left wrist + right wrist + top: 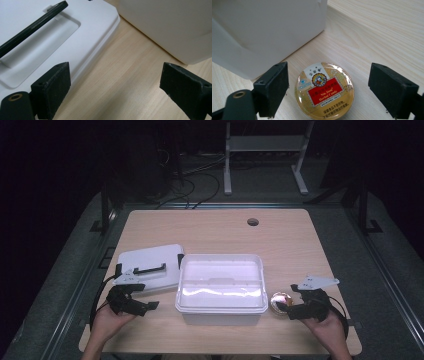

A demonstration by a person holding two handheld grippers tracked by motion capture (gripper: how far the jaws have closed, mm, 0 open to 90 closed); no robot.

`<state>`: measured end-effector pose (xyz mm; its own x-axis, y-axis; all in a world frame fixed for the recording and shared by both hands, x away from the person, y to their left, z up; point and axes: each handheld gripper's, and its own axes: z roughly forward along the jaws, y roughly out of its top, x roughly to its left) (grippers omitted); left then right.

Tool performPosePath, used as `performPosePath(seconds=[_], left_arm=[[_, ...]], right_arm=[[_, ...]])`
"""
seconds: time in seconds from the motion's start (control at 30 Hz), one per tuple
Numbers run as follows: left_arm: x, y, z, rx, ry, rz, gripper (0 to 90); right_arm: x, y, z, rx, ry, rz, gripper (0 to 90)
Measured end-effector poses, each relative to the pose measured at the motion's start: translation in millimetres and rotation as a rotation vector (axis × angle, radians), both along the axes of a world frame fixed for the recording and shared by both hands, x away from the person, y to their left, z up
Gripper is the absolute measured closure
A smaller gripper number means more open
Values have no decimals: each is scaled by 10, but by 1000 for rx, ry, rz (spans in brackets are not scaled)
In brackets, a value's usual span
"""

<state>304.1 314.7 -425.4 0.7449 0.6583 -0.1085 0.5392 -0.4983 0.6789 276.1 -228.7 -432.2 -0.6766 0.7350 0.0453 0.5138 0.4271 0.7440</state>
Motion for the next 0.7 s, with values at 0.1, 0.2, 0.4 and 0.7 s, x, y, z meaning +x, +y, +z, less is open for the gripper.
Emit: performPosePath(seconds=[0.1,0.2,0.4,0.7], left_arm=[[6,1,-10,5,12,-14,93],[1,5,-4,20,19,-32,93],[-9,34,122,33,18,-95,98],[-8,53,536,34,-10,-217,99]], right_arm=[[4,-11,-3,4,2,1,161],[3,-15,0,7,4,0,161],[-6,-9,11,6,-2,-3,161],[-3,-14,25,7,-7,-9,161]])
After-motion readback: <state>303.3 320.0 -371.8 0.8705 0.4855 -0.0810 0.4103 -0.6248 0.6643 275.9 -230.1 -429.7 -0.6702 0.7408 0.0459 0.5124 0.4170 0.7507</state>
